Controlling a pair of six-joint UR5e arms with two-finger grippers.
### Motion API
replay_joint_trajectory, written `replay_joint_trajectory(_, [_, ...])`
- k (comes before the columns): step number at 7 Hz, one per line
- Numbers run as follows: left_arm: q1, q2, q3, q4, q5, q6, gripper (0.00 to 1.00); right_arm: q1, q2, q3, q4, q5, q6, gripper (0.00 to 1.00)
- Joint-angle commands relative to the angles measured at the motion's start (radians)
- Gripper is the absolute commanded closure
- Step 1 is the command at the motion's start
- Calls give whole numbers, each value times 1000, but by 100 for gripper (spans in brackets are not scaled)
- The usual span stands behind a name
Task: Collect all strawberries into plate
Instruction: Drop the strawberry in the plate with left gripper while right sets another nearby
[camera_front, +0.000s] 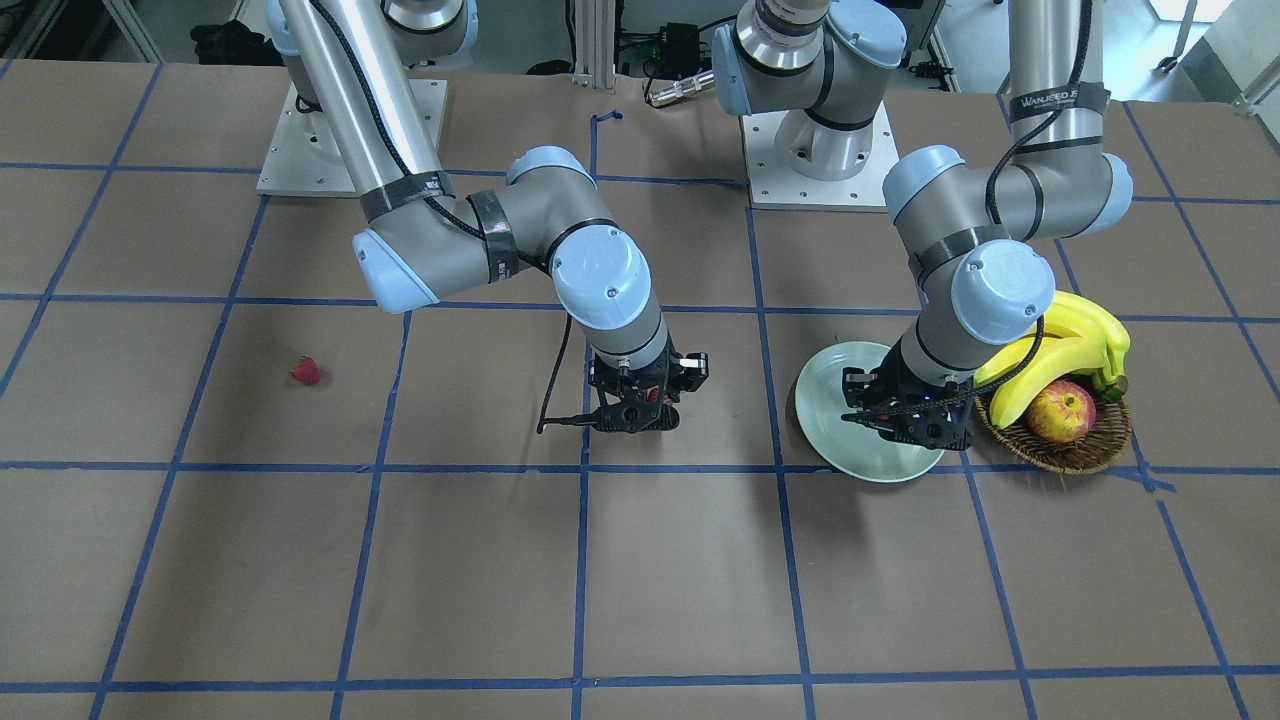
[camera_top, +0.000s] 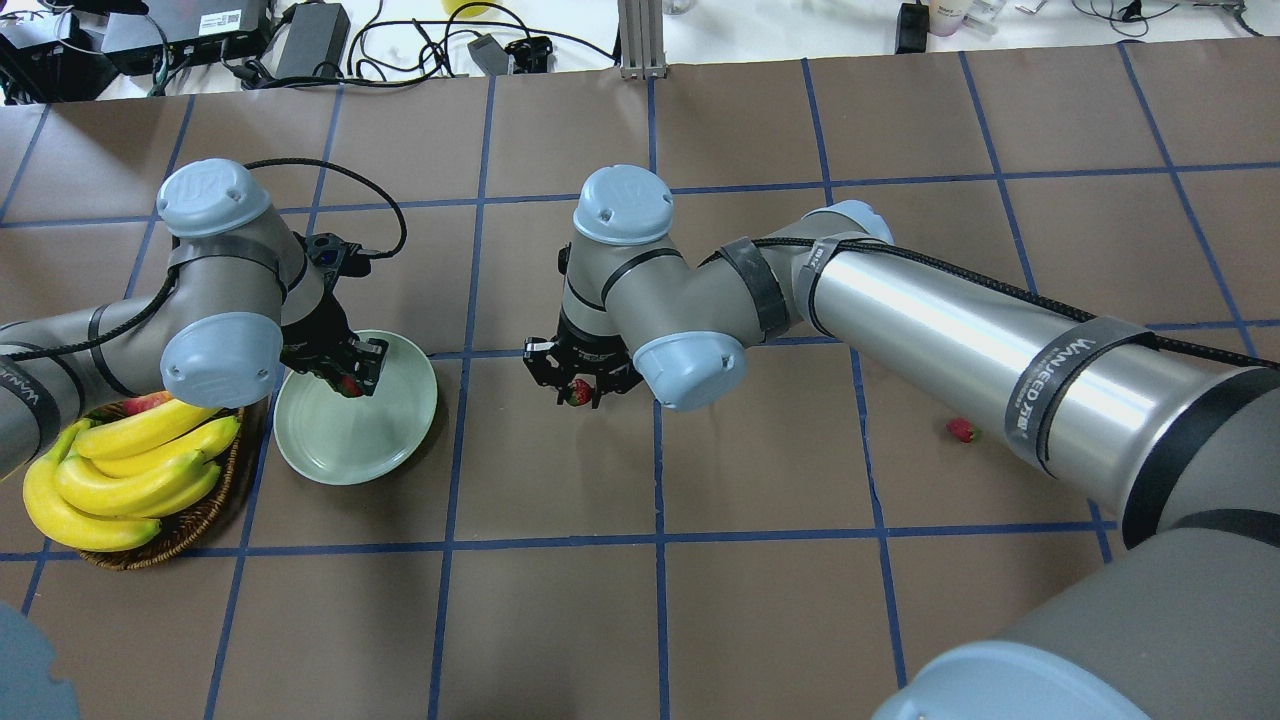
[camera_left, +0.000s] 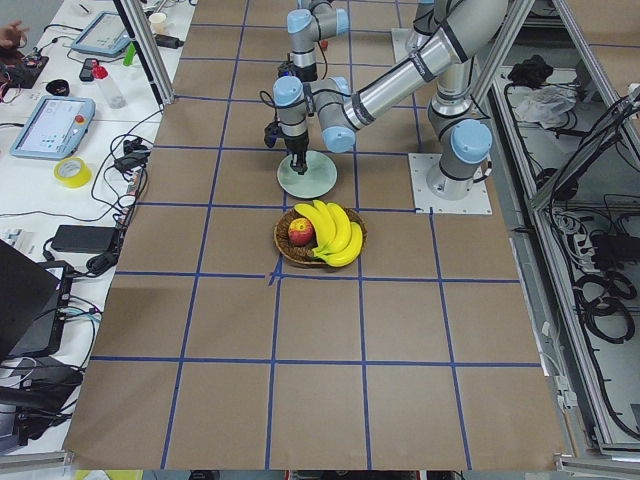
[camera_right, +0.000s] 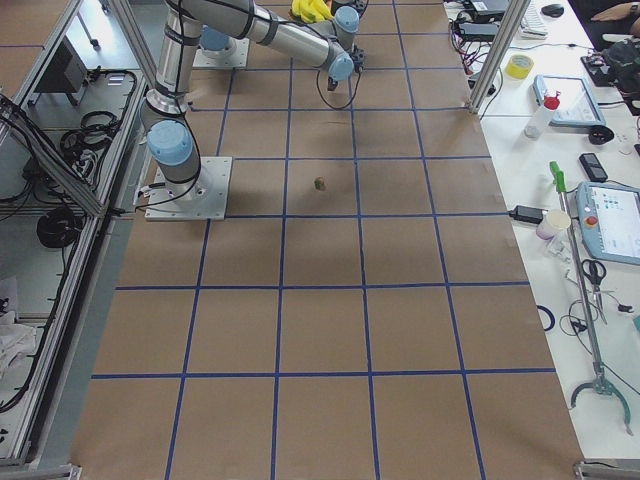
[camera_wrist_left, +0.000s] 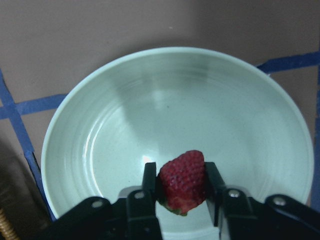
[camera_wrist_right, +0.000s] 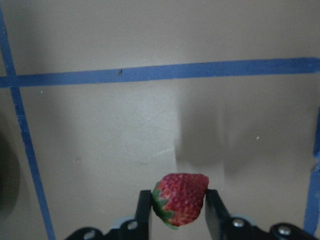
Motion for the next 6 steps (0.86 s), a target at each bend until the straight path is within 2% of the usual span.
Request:
replay_joint_trajectory(1, [7,0,3,0,4,0,22,1,-47,-16,11,-40,-5,0])
replay_joint_trajectory(2, [8,6,10,-1,6,-1,19,-21,-92,-11,28,-133,-41,0])
replay_joint_trajectory(3, [4,13,10,-1,0,-12,19,-69,-158,-11,92,-192,-56,0])
replay_joint_trajectory(5, [-54,19,10,-3,-13,-93,19,-255,-272,18,260,-217,-261,0])
replay_joint_trajectory(6, [-133,29,10,0,-10,-172,20,-334,-319,71,266,-290,-429,0])
